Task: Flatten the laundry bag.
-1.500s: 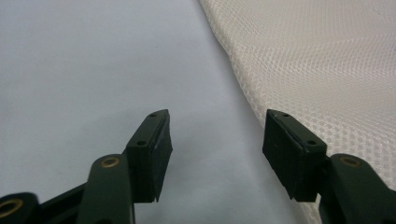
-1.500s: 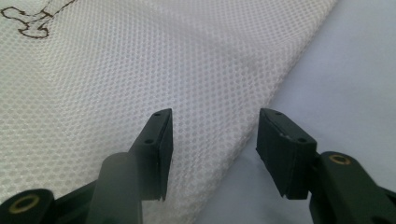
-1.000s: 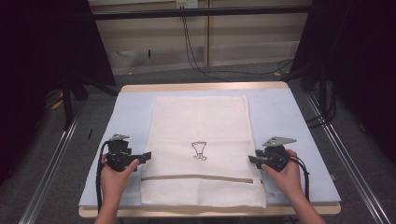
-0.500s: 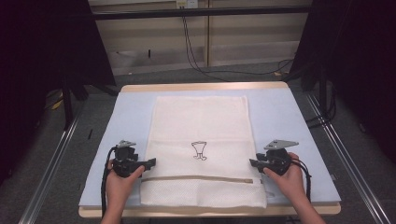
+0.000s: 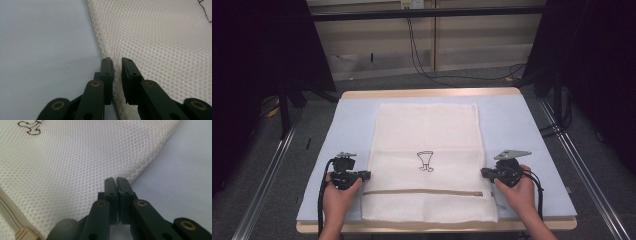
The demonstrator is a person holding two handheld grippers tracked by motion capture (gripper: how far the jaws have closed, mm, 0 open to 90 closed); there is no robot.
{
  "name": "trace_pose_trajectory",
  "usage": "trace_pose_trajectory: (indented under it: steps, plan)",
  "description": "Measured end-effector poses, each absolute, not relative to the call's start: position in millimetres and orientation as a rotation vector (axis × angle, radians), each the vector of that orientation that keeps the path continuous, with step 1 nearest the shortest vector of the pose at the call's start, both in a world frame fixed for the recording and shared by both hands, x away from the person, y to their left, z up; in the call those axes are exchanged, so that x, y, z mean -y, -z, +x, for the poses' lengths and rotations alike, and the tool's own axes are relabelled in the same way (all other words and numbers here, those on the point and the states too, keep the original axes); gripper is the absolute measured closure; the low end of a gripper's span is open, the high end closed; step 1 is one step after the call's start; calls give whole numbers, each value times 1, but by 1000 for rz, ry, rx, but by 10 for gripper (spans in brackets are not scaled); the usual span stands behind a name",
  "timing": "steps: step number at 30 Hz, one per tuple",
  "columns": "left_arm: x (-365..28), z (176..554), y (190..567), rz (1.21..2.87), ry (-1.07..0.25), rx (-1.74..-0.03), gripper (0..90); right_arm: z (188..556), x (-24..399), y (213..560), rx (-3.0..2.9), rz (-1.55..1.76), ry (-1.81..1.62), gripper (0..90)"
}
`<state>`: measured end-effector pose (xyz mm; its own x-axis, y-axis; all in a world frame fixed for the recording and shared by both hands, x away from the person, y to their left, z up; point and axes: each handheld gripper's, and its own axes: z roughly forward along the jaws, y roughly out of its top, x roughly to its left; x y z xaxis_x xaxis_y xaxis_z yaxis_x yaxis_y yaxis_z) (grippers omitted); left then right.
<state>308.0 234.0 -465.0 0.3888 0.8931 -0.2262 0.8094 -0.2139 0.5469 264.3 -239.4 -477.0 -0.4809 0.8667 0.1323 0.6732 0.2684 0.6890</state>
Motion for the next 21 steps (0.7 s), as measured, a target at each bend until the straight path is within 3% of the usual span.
trace_pose_trajectory:
  steps: [4, 21]
  plan:
    - [-232, 312, 464, 2068, -184, -1456, 875, 271, 241, 477, -2253, 1418, -1033, 880]
    - [-235, 322, 465, 2043, -228, -1463, 882, 285, 242, 478, -2247, 1377, -1038, 873]
